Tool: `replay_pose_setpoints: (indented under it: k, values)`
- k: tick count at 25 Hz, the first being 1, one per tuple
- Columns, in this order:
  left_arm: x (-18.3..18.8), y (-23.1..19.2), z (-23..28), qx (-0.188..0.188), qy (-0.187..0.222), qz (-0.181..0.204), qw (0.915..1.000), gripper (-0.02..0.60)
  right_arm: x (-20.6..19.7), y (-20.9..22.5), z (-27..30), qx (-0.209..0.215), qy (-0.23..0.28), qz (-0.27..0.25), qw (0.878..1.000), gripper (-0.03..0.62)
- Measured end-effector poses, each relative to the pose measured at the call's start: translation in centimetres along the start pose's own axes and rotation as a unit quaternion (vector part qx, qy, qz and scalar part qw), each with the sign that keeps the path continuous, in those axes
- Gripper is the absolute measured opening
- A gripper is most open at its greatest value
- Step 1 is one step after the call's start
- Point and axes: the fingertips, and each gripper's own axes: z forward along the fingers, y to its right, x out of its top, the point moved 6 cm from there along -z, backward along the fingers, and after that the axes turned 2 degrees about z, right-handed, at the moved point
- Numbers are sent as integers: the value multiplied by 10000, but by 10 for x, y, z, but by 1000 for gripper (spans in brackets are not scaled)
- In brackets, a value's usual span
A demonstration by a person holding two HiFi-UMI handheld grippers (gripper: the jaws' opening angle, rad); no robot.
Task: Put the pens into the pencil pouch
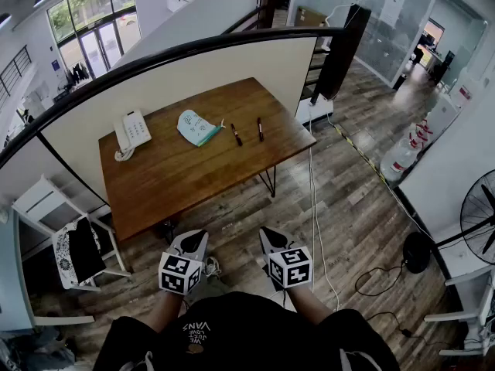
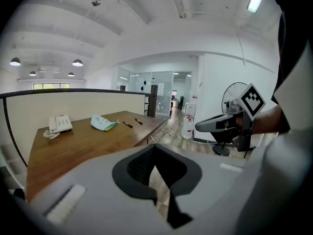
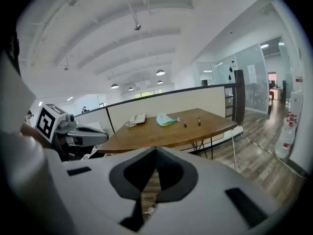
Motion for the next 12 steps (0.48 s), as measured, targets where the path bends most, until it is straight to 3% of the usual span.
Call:
replay_pose_setpoints:
  k: [12]
  values:
    - [8, -15, 6, 57, 316, -116, 9994, 12, 12, 4, 13, 99, 320, 292, 9990, 14]
